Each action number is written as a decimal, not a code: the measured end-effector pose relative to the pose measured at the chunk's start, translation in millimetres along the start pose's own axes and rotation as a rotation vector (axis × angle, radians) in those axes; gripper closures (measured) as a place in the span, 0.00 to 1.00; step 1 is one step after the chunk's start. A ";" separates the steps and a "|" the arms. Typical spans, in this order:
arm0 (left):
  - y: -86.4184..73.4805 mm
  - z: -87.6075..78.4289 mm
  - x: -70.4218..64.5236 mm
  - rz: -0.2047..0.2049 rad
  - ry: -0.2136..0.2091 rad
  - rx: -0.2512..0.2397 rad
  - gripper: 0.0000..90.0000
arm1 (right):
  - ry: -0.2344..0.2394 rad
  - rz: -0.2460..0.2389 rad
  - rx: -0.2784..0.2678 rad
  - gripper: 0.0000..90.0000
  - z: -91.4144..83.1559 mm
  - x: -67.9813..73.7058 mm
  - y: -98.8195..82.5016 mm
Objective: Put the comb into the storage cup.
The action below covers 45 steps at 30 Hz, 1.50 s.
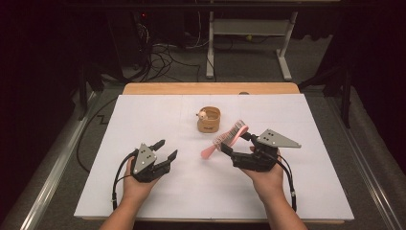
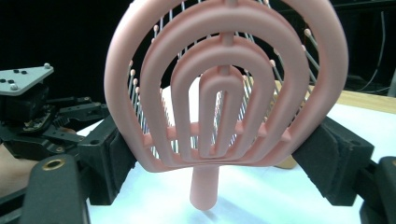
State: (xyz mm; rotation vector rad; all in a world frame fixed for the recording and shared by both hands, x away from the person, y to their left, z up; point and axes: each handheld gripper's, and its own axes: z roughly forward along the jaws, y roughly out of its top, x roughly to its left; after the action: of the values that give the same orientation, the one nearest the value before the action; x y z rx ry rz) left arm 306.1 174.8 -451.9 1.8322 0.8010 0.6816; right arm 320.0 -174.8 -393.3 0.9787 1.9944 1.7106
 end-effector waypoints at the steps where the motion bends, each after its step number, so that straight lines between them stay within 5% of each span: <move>1: -0.6 -0.3 1.4 -0.004 0.001 -0.001 0.46 | -0.005 -0.003 -0.001 0.23 -0.8 -1.0 0.3; 19: -5.3 -2.8 18.5 -0.074 -0.011 -0.005 0.22 | -0.073 -0.005 -0.022 0.23 -13.7 -20.9 3.7; 30: -8.5 2.8 23.3 -0.113 -0.052 0.013 0.02 | -0.104 0.000 -0.028 0.23 -21.4 -31.1 4.8; 45: -7.0 0.5 24.7 -0.134 -0.074 -0.002 0.00 | -0.124 -0.002 -0.050 0.23 -26.7 -37.4 8.8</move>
State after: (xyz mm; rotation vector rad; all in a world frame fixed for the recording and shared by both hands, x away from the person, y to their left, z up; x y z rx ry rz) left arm 320.3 195.8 -456.1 1.7738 0.8652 0.5253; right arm 331.6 -219.5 -385.7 1.0383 1.8652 1.6489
